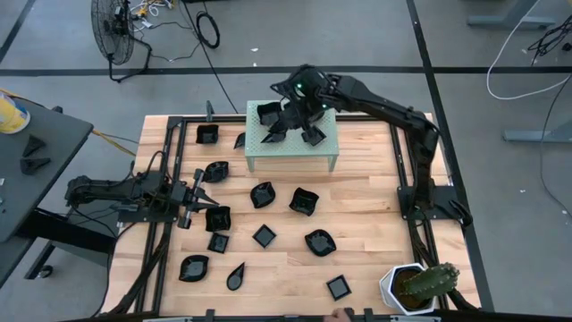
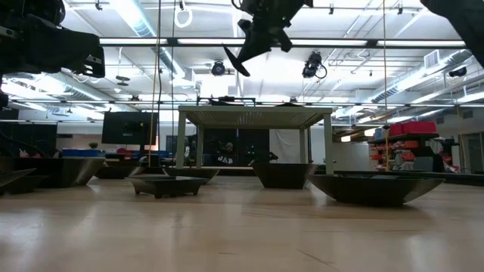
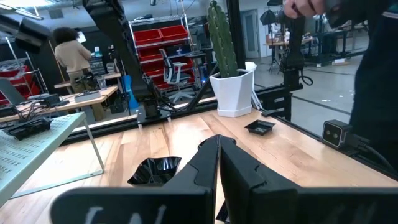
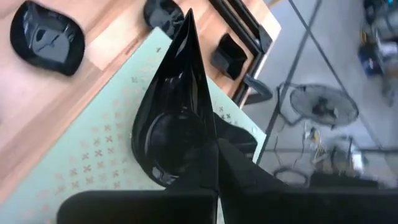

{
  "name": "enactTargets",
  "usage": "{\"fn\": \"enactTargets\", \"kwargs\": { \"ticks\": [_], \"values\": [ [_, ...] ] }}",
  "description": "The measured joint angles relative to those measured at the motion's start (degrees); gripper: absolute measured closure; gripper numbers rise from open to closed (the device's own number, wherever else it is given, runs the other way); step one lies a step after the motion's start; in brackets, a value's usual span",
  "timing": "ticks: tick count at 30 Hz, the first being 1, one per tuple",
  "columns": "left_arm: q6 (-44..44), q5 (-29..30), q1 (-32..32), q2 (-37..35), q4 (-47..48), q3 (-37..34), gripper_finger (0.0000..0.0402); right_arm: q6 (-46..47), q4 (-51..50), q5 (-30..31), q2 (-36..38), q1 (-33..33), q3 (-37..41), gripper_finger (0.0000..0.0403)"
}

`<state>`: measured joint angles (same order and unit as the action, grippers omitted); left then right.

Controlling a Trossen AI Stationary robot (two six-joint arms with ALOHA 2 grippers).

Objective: Pick & Place Mini shaped plates
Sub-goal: Stack the drop shaped plate on top of the drop shaped plate on the shelf

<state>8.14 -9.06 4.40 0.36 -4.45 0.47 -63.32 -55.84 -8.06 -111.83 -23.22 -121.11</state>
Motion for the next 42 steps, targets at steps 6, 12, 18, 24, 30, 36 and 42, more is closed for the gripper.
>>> {"fn": "enactTargets", "kwargs": {
  "ticks": [6, 12, 18, 24, 30, 36, 42],
  "values": [
    [0.0, 0.0, 0.02, 0.0, 0.02, 0.0, 0.0378, -3.4, -0.03, -6.27, -2.19, -1.36, -0.01, 0.0403],
    [0.0, 0.0, 0.02, 0.0, 0.02, 0.0, 0.0378, -3.58, 0.86, -7.62, -3.45, -1.98, 0.17, 0.0403],
    [0.0, 0.0, 0.0, 0.0, 0.02, -0.02, 0.0378, -3.36, 5.26, -8.02, -4.75, -2.44, 2.34, 0.0403],
    [0.0, 0.0, 0.02, 0.0, 0.0, -0.01, 0.0378, -3.61, 6.09, -7.97, -4.77, -2.88, 6.08, 0.0403],
    [0.0, 0.0, 0.0, 0.0, 0.0, 0.0, 0.0378, -3.66, 7.66, -7.91, -4.75, -3.02, 7.61, 0.0403],
    [0.0, 0.0, 0.01, 0.0, 0.0, 0.0, 0.0378, -3.73, 10.24, -7.02, -4.75, -3.02, 7.68, 0.0403],
    [0.0, 0.0, 0.02, 0.0, 0.02, 0.0, 0.0378, -3.58, 10.05, -4.55, -4.75, -3.02, 7.68, 0.0403]
  ]
}}
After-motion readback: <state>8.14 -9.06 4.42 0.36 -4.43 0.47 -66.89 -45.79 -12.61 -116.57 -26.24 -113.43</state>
